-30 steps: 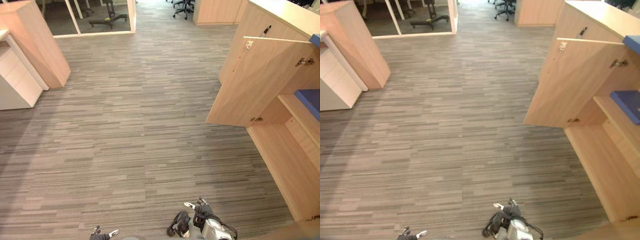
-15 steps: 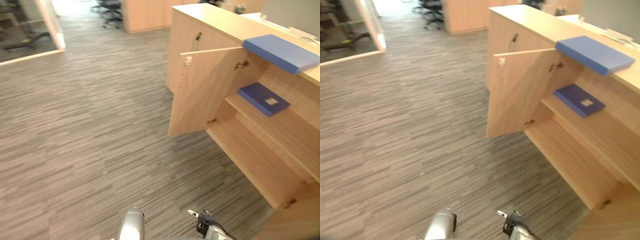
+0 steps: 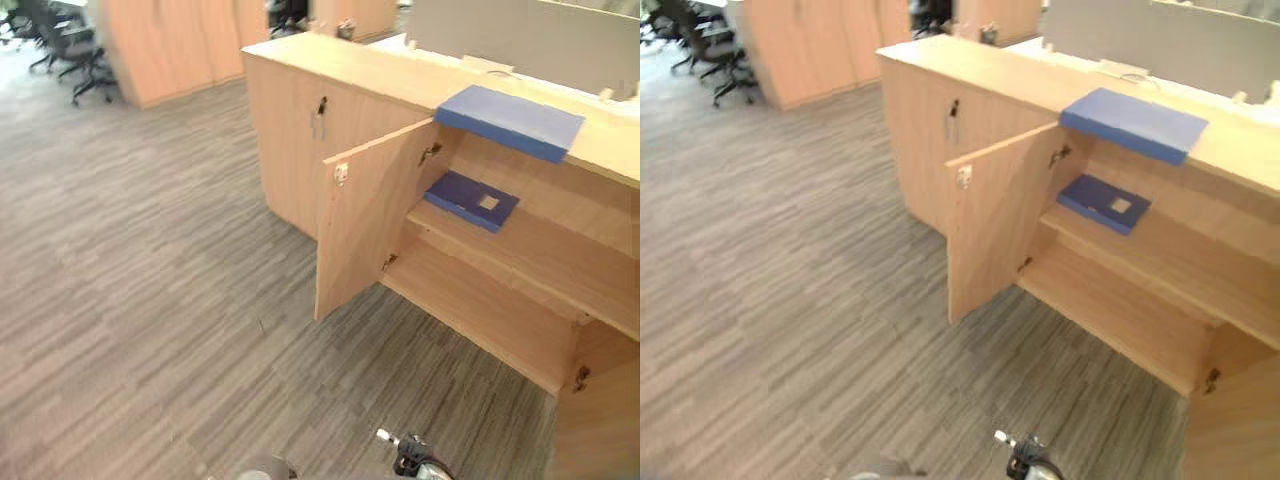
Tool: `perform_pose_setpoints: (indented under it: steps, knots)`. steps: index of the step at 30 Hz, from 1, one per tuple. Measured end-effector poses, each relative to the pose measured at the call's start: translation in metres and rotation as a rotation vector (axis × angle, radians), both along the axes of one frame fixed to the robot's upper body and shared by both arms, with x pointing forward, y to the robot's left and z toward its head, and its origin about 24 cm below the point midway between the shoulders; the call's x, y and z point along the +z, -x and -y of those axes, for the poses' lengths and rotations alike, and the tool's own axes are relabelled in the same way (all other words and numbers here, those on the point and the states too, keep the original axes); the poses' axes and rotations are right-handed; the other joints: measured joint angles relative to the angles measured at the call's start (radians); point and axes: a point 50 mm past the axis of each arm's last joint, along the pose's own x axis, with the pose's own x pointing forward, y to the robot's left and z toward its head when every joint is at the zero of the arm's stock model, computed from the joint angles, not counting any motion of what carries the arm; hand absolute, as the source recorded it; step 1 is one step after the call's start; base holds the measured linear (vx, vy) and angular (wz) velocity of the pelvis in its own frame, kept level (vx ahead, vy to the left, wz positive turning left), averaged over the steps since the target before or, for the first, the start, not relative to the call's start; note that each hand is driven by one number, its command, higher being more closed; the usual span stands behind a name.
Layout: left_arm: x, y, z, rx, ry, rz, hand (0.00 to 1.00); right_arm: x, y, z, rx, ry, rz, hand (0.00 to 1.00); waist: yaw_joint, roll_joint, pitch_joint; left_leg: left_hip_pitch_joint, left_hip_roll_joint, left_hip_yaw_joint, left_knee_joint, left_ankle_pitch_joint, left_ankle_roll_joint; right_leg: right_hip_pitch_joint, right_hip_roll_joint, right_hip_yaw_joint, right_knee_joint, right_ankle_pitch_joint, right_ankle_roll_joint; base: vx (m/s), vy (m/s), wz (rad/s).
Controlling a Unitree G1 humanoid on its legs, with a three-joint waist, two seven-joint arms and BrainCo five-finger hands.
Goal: Walk over to the cabinet, pick up the folder, carry it to the office cabinet, place the folder inside the office cabinet, then close the office cabinet door
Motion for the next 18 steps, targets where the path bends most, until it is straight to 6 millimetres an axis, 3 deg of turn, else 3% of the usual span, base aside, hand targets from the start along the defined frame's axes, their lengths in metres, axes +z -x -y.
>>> perform_pose_setpoints:
  steps: [2, 3, 4, 5, 6, 7, 8, 10, 11, 12, 14, 18]
  knots:
    - [0.0, 0.0, 0.0, -0.02, 0.0, 0.0, 0.0, 0.001, 0.0, 0.001, -0.017, -0.001, 0.014, 0.0, -0.003, 0.002, -0.004, 0.065, 0.006, 0.021, -0.06, 0.001, 0.005, -0.031, 0.0, -0.127, 0.03, -0.018, 0.016, 0.09, 0.117, -0.36]
    - [0.0, -0.001, 0.0, -0.05, -0.003, -0.001, 0.0, 0.001, 0.001, 0.004, -0.032, 0.006, 0.028, 0.0, -0.008, 0.008, -0.008, 0.085, 0.012, 0.03, -0.079, -0.004, 0.011, -0.043, 0.0, -0.171, 0.032, -0.034, 0.007, 0.08, 0.062, -0.35]
    - [0.0, -0.002, 0.002, -0.067, 0.001, -0.002, 0.0, 0.002, 0.0, 0.005, -0.031, 0.011, 0.033, 0.0, -0.009, 0.016, -0.009, 0.091, 0.021, 0.035, -0.088, -0.007, 0.016, -0.044, 0.0, -0.189, 0.028, -0.076, 0.043, 0.12, -0.002, -0.51]
    - [-0.001, -0.005, 0.005, -0.099, 0.008, 0.001, 0.0, 0.003, -0.005, 0.01, -0.025, 0.022, 0.044, 0.0, -0.004, 0.035, 0.004, 0.12, 0.05, 0.052, -0.109, -0.008, 0.015, -0.05, 0.026, -0.232, 0.012, -0.182, 0.094, 0.15, -0.059, -0.74]
    - [-0.001, -0.006, 0.009, -0.128, 0.019, -0.004, 0.0, 0.005, -0.009, 0.013, -0.021, 0.031, 0.055, 0.0, -0.008, 0.059, 0.018, 0.151, 0.098, 0.068, -0.13, -0.013, 0.007, -0.054, 0.074, -0.293, -0.026, -0.24, 0.124, 0.15, -0.119, -0.81]
    - [-0.002, -0.007, 0.011, -0.142, 0.022, -0.004, 0.0, 0.006, -0.012, 0.014, -0.017, 0.034, 0.062, 0.0, -0.008, 0.07, 0.026, 0.168, 0.124, 0.076, -0.14, -0.018, 0.0, -0.055, 0.103, -0.333, -0.053, -0.255, 0.131, 0.1, -0.141, -0.72]
    - [-0.001, -0.011, 0.011, -0.163, 0.021, 0.003, 0.0, 0.008, -0.017, 0.013, -0.004, 0.037, 0.078, 0.0, -0.01, 0.071, 0.036, 0.201, 0.16, 0.098, -0.159, -0.031, -0.013, -0.062, 0.146, -0.405, -0.118, -0.258, 0.133, 0.13, -0.26, -0.57]
    - [0.0, -0.017, 0.008, -0.182, 0.013, 0.017, 0.0, 0.008, -0.018, 0.01, 0.02, 0.036, 0.082, 0.0, -0.009, 0.057, 0.042, 0.24, 0.178, 0.131, -0.172, -0.039, -0.051, -0.083, 0.169, -0.487, -0.219, -0.248, 0.128, 0.14, -0.301, -0.37]
    - [0.001, -0.021, 0.007, -0.186, 0.005, 0.031, 0.0, 0.008, -0.017, 0.008, 0.03, 0.035, 0.086, 0.0, -0.009, 0.041, 0.046, 0.256, 0.166, 0.134, -0.172, -0.057, -0.07, -0.086, 0.171, -0.506, -0.317, -0.195, 0.121, 0.2, -0.306, 0.02]
    - [0.0, -0.027, 0.013, -0.192, 0.023, 0.041, 0.0, 0.009, -0.017, 0.013, 0.03, 0.047, 0.096, 0.0, -0.015, 0.051, 0.047, 0.27, 0.177, 0.119, -0.173, -0.079, -0.075, -0.084, 0.189, -0.507, -0.313, -0.153, 0.1, 0.22, -0.282, 0.06]
    - [-0.001, -0.031, 0.026, -0.194, 0.051, 0.061, 0.0, 0.01, -0.018, 0.018, 0.023, 0.056, 0.1, 0.0, -0.013, 0.087, 0.032, 0.274, 0.213, 0.12, -0.208, -0.076, -0.077, -0.093, 0.235, -0.514, -0.312, -0.204, 0.102, 0.29, -0.238, -0.01]
    - [0.0, -0.038, 0.028, -0.186, 0.055, 0.079, 0.0, 0.009, -0.014, 0.017, -0.01, 0.045, 0.092, 0.0, -0.018, 0.085, 0.024, 0.311, 0.28, 0.092, -0.239, -0.069, -0.081, -0.08, 0.304, -0.529, -0.281, -0.293, 0.089, 0.32, -0.251, -0.07]
